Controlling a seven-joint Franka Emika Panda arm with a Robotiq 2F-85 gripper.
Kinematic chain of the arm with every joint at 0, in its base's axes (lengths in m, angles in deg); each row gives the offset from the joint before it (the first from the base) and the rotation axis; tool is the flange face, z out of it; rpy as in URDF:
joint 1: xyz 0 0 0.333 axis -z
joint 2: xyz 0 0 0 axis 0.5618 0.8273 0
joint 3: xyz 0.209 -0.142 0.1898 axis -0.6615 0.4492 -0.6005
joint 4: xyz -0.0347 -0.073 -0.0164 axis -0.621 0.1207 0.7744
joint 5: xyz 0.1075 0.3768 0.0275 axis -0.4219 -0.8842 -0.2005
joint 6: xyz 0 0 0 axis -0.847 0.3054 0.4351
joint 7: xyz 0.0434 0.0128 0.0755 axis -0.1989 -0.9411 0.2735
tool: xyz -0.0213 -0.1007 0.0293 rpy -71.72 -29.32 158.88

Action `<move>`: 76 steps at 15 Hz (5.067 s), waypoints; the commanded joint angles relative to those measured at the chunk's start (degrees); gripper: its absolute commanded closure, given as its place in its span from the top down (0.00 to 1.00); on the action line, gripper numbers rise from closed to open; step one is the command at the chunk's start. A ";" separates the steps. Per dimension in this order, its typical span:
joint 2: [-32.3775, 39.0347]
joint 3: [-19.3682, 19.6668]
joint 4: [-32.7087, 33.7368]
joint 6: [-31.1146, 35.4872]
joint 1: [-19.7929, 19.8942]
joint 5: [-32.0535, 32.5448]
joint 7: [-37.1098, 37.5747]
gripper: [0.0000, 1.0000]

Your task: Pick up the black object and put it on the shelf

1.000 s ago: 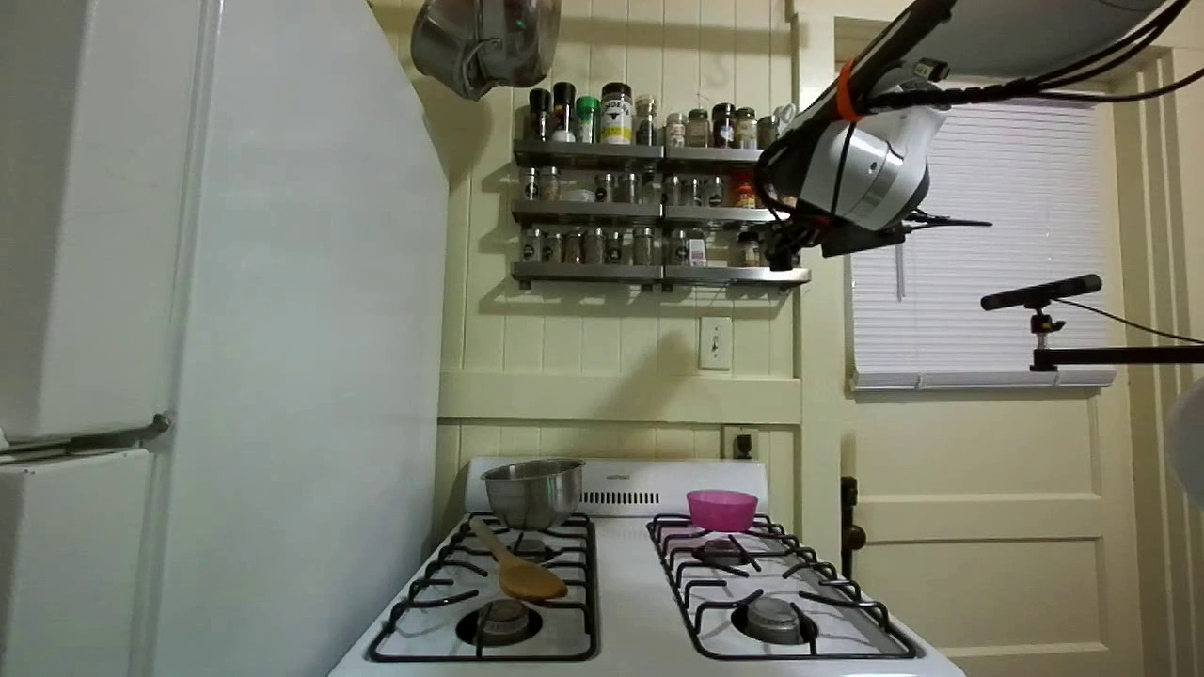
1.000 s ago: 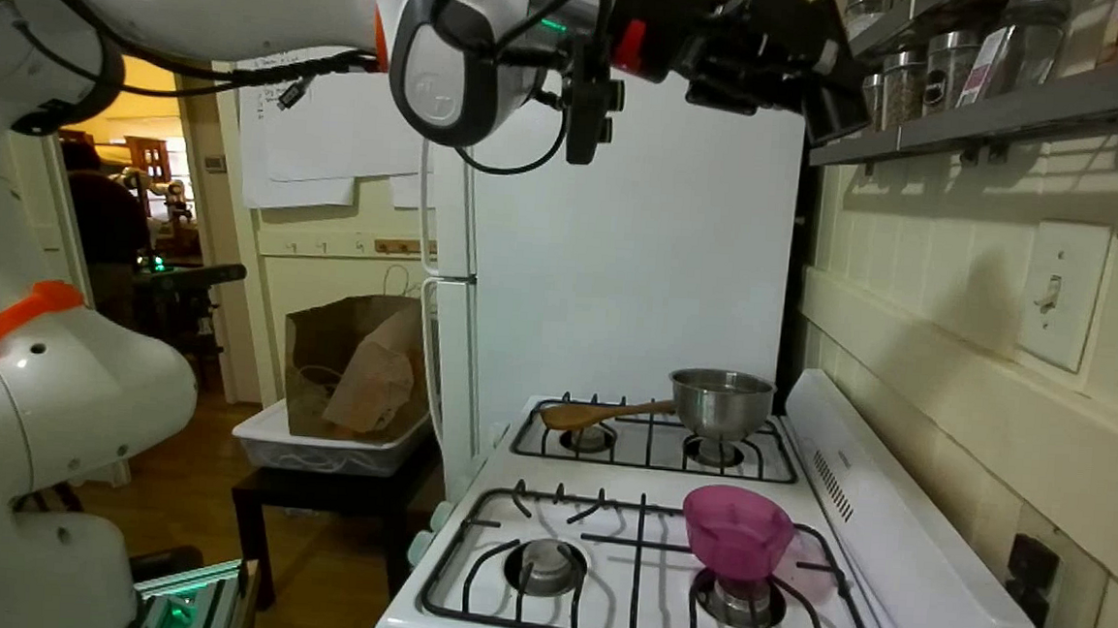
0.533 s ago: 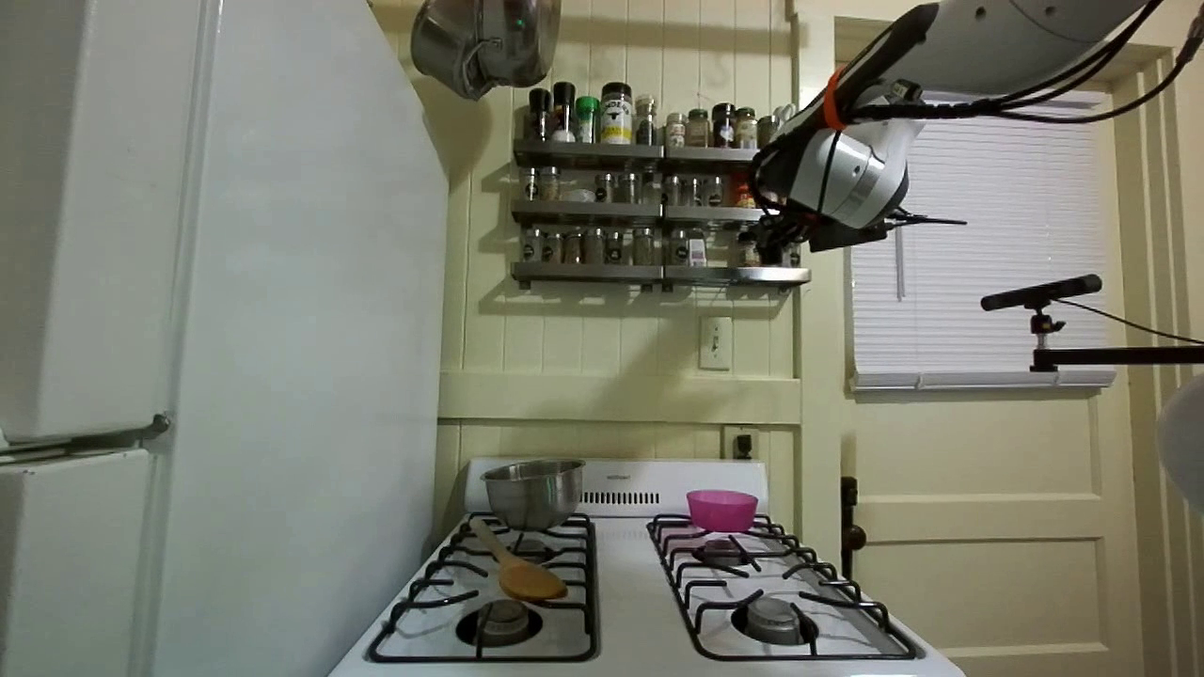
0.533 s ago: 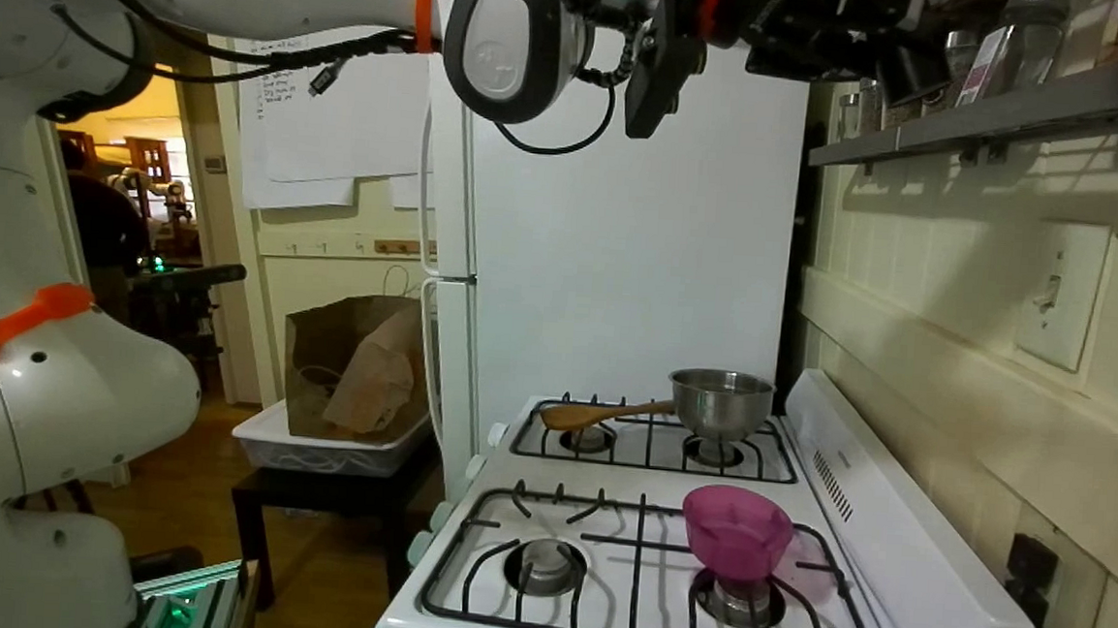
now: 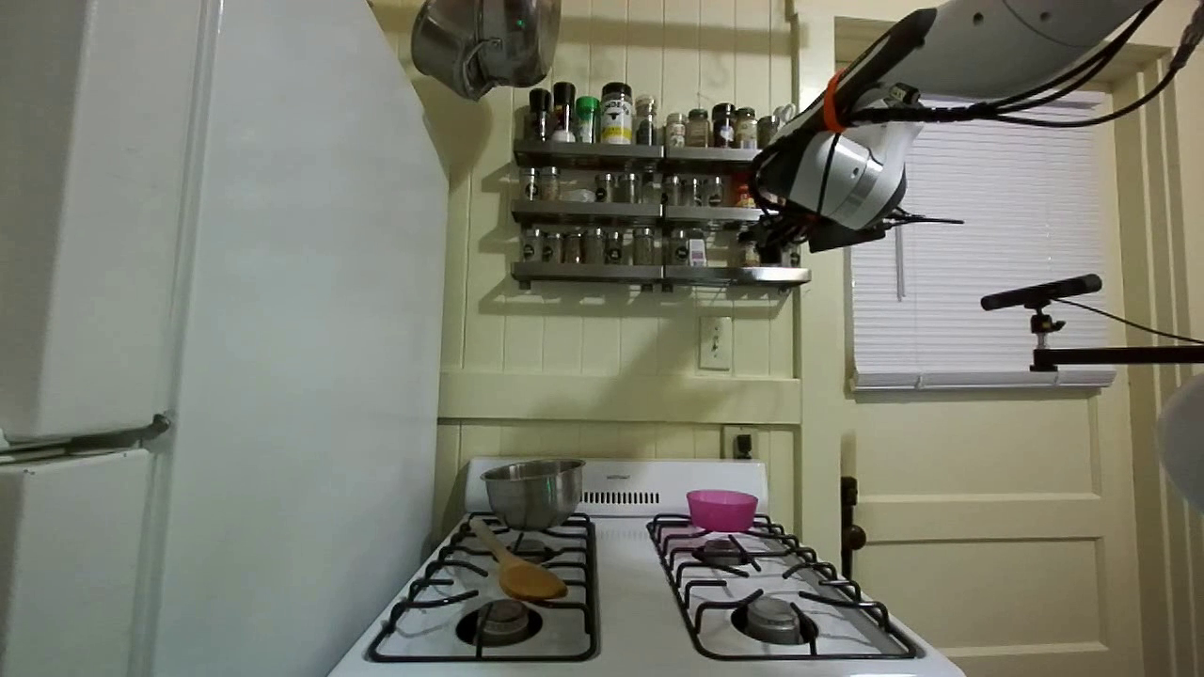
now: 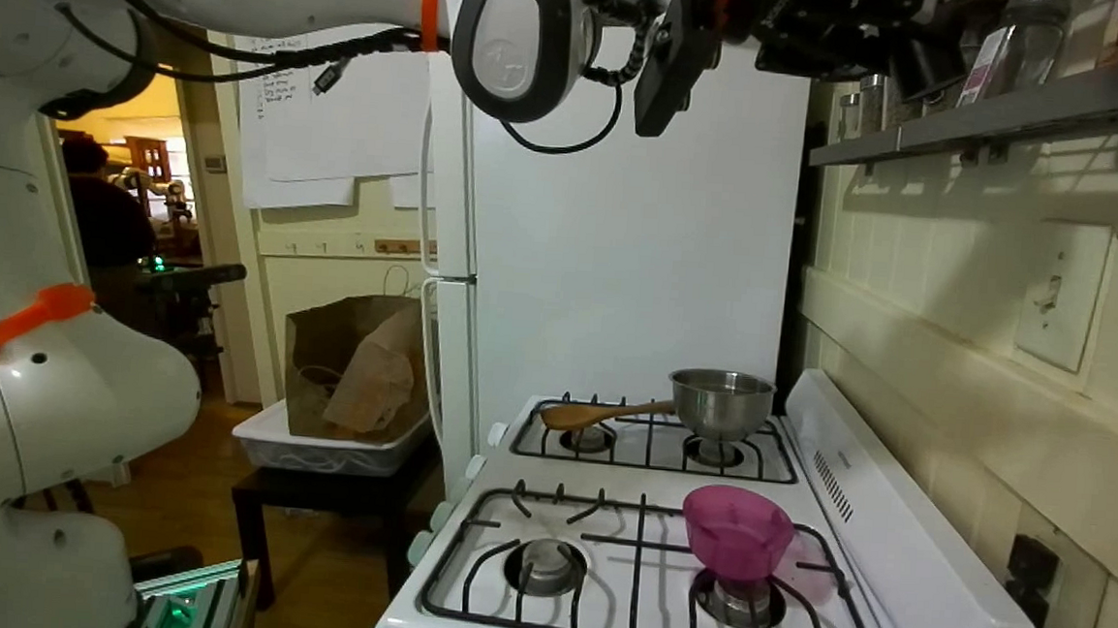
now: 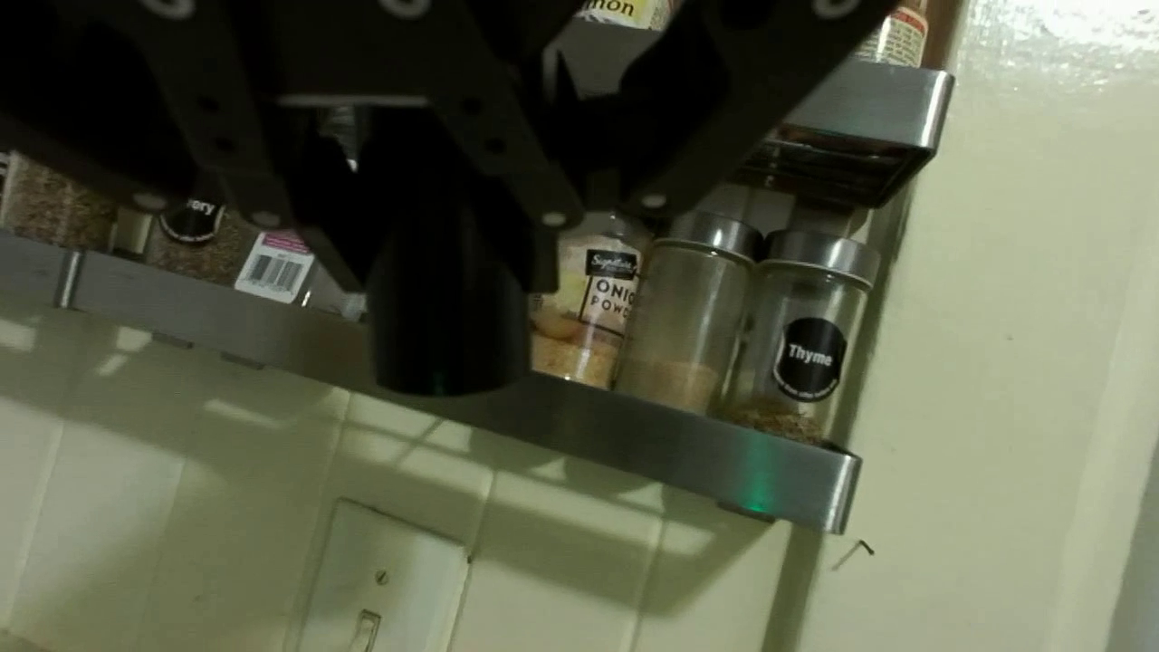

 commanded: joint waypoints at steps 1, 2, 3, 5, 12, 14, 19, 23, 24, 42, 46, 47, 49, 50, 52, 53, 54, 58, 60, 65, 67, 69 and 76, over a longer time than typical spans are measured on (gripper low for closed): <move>2.51 -1.42 2.21 1.91 0.79 3.36 -2.38 0.19; 2.98 -1.60 2.53 2.07 0.87 4.38 -3.05 0.19; 3.69 -1.82 2.97 2.55 0.87 5.47 -3.75 0.19; 4.84 -2.51 3.74 3.99 1.57 7.97 -4.91 0.19; 9.27 -4.85 6.39 8.61 4.33 17.12 -7.46 0.19; 10.74 -5.64 6.95 8.79 5.03 19.59 -7.73 0.19; 14.27 -6.83 8.53 11.66 6.11 24.59 -7.78 0.19; 16.44 -6.73 9.29 13.60 5.65 26.39 -8.05 0.19; 16.85 -6.65 9.33 13.79 5.46 26.51 -8.11 0.19; 21.29 17.00 15.07 10.60 -19.93 25.51 5.28 0.19; 20.66 18.02 15.45 7.09 -21.93 23.32 8.18 0.19; 20.52 18.37 15.55 6.20 -22.41 23.39 9.25 0.19; 19.92 19.76 15.45 4.63 -23.44 24.14 11.93 0.19; 19.45 20.50 15.42 3.18 -23.87 24.53 13.55 0.19; 18.79 21.87 15.74 0.75 -24.51 25.49 17.50 0.19; 18.59 22.44 16.00 -0.16 -24.69 26.14 19.61 0.19; 18.43 22.65 16.43 -1.48 -24.76 26.60 21.51 0.19; 18.55 22.51 18.83 -5.90 -24.78 28.53 28.75 0.19; 18.91 22.45 19.96 -7.48 -24.87 29.79 32.10 0.19; 20.47 38.15 22.70 -10.75 -40.35 29.84 36.39 0.19; 21.11 40.56 23.56 -11.79 -42.82 29.79 37.31 0.19; 21.91 42.33 24.47 -12.45 -44.39 30.04 38.28 0.19; 23.28 42.81 27.46 -16.42 -44.11 34.69 44.57 0.19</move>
